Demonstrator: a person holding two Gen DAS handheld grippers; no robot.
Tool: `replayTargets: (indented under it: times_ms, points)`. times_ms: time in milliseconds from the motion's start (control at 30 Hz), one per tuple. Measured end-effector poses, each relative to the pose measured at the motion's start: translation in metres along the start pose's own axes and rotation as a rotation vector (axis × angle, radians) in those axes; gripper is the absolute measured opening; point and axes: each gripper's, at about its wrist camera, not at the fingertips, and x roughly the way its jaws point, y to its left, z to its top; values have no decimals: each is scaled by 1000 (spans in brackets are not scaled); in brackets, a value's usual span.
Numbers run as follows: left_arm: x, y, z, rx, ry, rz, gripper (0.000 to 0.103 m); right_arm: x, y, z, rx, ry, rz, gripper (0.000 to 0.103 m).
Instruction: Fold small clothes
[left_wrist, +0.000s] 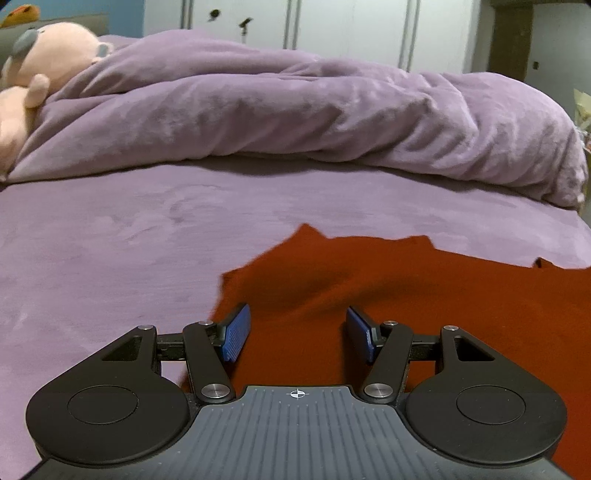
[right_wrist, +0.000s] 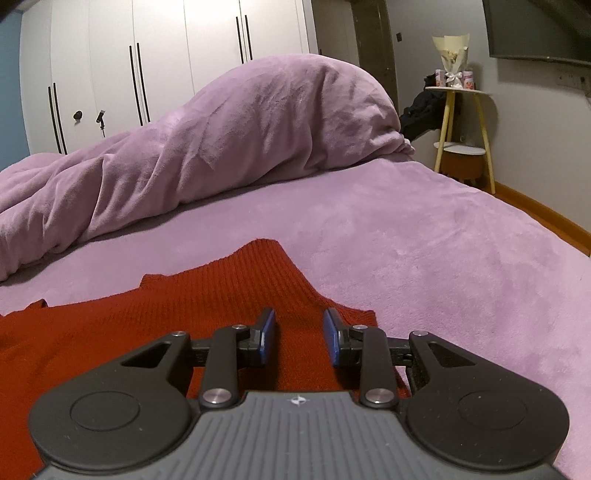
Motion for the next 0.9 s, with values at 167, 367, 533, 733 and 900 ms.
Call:
replayTargets:
  times_ms: [167,367,533,733,900]
  points:
    - [-15,36,0,-52,12,86,66,-11,-6,1,46,-37,-29,29]
    - [-52,92,-13,-170,51,29,66,-67,-11,-9,86,-70,-132,39]
    - [-72,98,-37,-244,133,-177,66,-124,27,-27,59,-23,146,38]
    - [-76,88,-49,-284,190,-283,63,-135,62,-43,16,41,207,21]
    - [-80,89,-51,-243,173,-346,64,-157,-8,-39,102,13,61,30]
